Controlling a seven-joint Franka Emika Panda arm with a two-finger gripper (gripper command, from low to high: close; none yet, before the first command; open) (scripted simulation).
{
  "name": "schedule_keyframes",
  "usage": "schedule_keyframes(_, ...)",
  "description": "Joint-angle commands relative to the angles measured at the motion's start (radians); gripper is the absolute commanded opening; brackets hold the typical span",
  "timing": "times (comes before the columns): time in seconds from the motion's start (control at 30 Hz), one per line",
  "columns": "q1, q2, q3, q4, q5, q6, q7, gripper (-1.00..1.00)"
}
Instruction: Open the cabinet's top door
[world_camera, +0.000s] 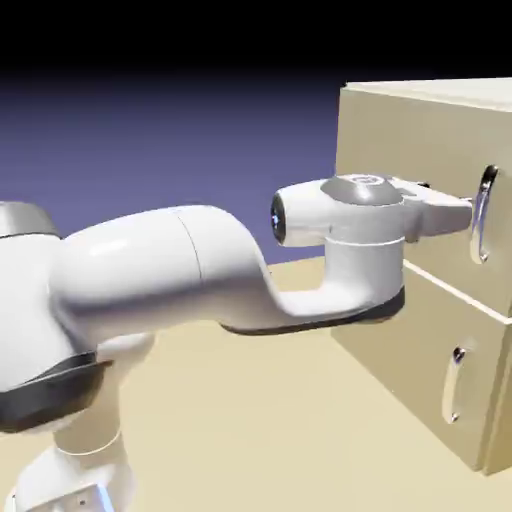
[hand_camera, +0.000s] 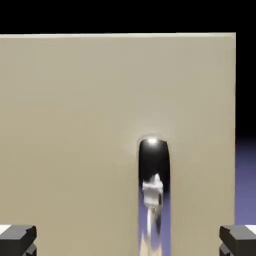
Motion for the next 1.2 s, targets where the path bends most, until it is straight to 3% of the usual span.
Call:
schedule_keyframes(0.0,0.018,-0.008,-0.02,0.011,-0.044,-0.001,0.028,1.0)
schedule_keyframes(0.23,0.201,0.007,-0.115,0.167,-0.068,-0.005,0.033,1.0)
schedule_keyframes(0.27,0.201,0.007,-0.115,0.167,-0.068,-0.005,0.033,-1.0)
schedule_keyframes(0.43,0.073,0.019,-0.044,0.022,-0.041,-0.1,0.044,-1.0)
schedule_keyframes(0.63,-0.093,0.149,0.051,-0.094,-0.101,-0.15,0.26,-1.0)
schedule_keyframes(1.17,-0.655,0.031,0.554,-0.624,0.304,-0.478,0.137,-1.0)
